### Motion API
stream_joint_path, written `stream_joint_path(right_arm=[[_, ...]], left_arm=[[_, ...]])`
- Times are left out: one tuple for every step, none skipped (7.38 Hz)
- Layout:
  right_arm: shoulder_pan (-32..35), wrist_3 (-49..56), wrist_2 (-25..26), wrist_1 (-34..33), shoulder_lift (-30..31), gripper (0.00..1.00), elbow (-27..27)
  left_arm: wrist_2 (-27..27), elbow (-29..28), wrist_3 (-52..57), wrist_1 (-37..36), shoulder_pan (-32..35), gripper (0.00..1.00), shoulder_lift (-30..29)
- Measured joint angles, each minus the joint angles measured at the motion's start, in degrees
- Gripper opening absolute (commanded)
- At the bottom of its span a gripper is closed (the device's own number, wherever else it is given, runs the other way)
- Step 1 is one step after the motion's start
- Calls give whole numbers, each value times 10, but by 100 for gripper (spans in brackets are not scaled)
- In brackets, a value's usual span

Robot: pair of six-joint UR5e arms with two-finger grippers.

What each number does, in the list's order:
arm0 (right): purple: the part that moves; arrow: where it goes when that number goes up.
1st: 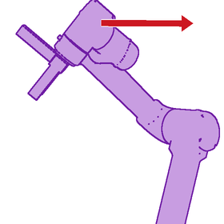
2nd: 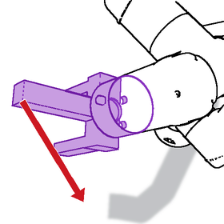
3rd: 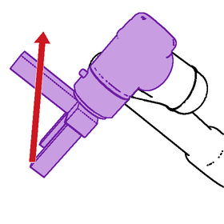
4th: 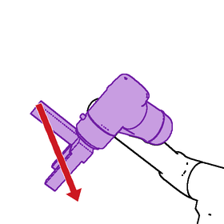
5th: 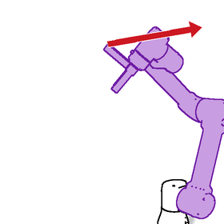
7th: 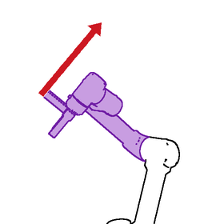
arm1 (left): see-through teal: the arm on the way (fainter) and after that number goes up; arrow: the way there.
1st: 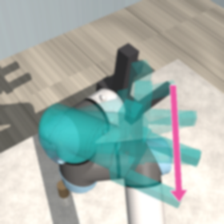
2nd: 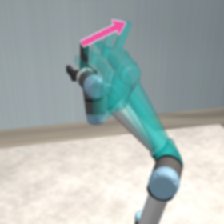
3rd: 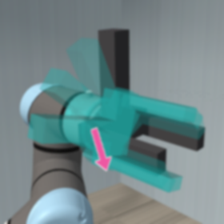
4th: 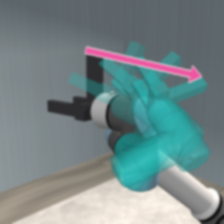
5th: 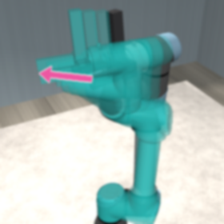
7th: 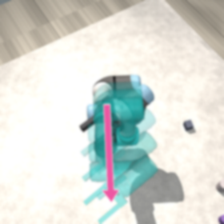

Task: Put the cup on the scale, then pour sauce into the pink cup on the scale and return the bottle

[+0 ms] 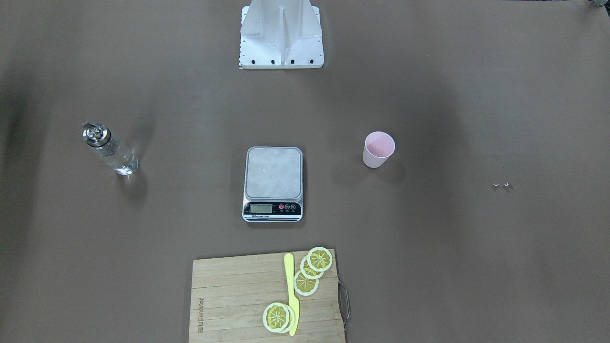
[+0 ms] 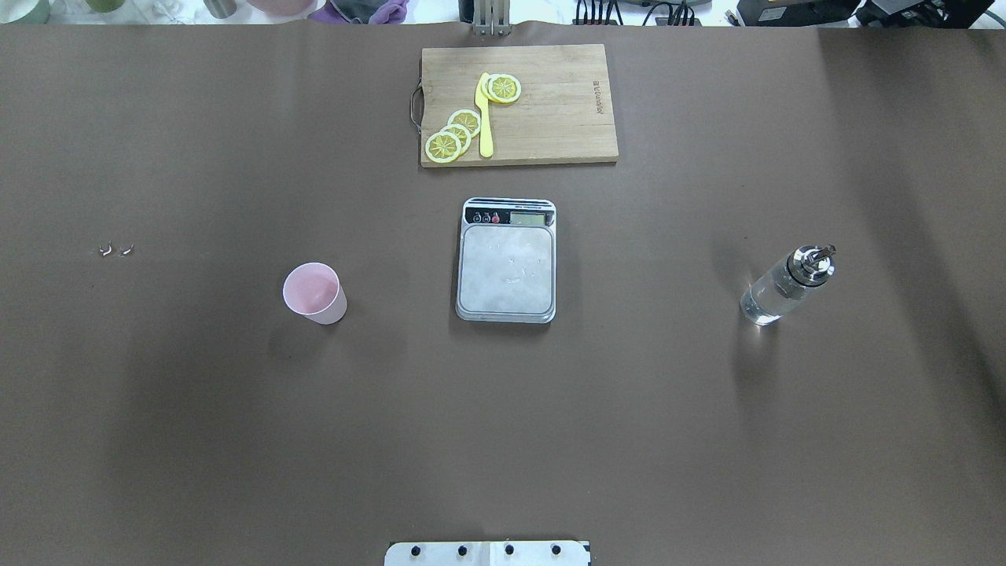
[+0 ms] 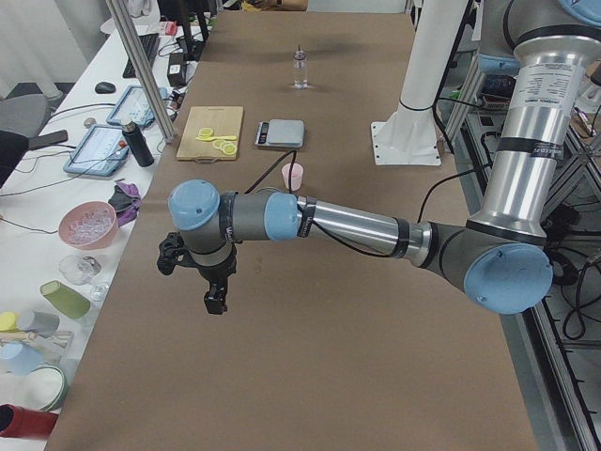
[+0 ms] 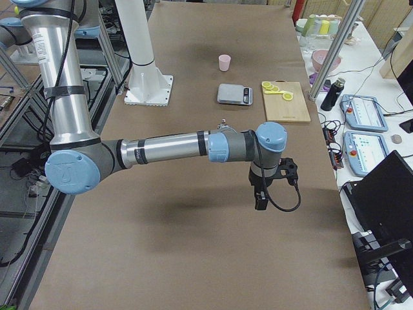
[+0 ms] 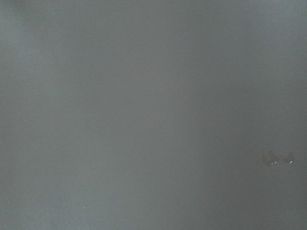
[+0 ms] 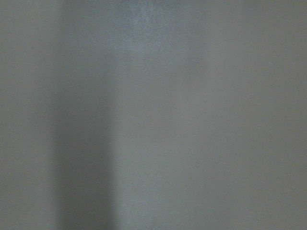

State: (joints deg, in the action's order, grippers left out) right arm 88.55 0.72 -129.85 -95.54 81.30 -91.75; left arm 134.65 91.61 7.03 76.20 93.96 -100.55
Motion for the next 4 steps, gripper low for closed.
stream_joint_path(right_arm=[[0,0,0,0,0,100,-1],[0,0,0,0,-1,100,0],[0,0,0,0,-3,100,1],[-1,-1,1,0,-5,100,2]], left_arm=[[0,1,0,0,0,99,0],[0,3,0,-1,0,99,-1],[0,7,0,-1,0,99,-1],[0,12,0,-1,-2,99,-1]])
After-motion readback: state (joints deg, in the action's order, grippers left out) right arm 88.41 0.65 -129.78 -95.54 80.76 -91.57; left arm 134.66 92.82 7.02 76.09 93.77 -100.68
